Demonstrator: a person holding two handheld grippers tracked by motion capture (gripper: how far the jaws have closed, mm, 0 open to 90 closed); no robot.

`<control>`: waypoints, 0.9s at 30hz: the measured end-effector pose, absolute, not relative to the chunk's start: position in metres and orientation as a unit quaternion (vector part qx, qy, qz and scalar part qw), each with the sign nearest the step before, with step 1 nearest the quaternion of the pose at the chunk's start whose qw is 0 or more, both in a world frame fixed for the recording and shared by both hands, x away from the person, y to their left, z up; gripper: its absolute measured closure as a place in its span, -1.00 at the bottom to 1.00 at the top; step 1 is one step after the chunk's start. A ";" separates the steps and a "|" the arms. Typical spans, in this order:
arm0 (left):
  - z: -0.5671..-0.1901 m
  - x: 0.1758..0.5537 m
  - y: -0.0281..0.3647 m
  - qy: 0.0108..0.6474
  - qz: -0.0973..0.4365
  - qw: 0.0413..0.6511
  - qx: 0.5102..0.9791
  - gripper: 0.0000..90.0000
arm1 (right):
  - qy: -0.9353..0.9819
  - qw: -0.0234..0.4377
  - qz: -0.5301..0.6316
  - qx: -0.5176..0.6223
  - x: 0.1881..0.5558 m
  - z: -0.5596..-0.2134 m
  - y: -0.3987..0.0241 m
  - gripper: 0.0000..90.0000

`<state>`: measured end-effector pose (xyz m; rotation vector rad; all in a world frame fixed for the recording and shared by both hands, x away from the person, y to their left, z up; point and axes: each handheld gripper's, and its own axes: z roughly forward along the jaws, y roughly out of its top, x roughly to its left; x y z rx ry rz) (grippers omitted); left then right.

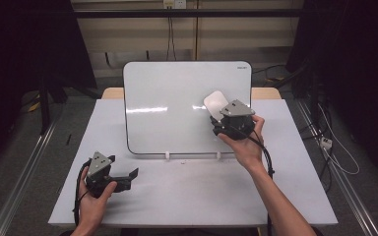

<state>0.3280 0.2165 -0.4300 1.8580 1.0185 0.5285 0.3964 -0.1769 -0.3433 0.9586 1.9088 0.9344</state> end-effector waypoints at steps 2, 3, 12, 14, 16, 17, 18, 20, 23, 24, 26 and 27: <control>-0.429 0.328 0.216 0.412 0.217 0.459 0.757 -0.89 | 0.751 0.394 0.368 0.381 0.394 -0.344 -0.182 -0.29; -0.429 0.327 0.216 0.412 0.217 0.460 0.756 -0.89 | 0.751 0.396 0.366 0.381 0.393 -0.344 -0.184 -0.29; -0.429 0.327 0.217 0.410 0.219 0.459 0.757 -0.89 | 0.746 0.401 0.356 0.394 0.385 -0.346 -0.201 -0.29; -0.429 0.327 0.217 0.411 0.218 0.461 0.755 -0.89 | 0.745 0.400 0.357 0.397 0.384 -0.347 -0.202 -0.29; -0.429 0.327 0.216 0.411 0.218 0.460 0.756 -0.89 | 0.743 0.401 0.357 0.399 0.382 -0.349 -0.206 -0.29; -0.429 0.327 0.216 0.412 0.218 0.460 0.756 -0.89 | 0.743 0.401 0.357 0.399 0.382 -0.349 -0.206 -0.29; -0.429 0.327 0.216 0.409 0.218 0.458 0.759 -0.89 | 0.743 0.397 0.358 0.402 0.380 -0.351 -0.207 -0.29; -0.429 0.327 0.216 0.407 0.217 0.459 0.759 -0.89 | 0.743 0.398 0.356 0.403 0.380 -0.352 -0.207 -0.29; -0.429 0.327 0.216 0.410 0.219 0.460 0.756 -0.89 | 0.744 0.397 0.354 0.406 0.377 -0.357 -0.210 -0.29; -0.429 0.327 0.216 0.412 0.218 0.461 0.755 -0.89 | 0.744 0.396 0.354 0.406 0.376 -0.358 -0.210 -0.29; -0.429 0.327 0.216 0.411 0.218 0.460 0.756 -0.89 | 0.744 0.396 0.351 0.408 0.374 -0.362 -0.212 -0.29; -0.429 0.327 0.216 0.411 0.217 0.460 0.756 -0.89 | 0.746 0.396 0.346 0.408 0.372 -0.366 -0.212 -0.29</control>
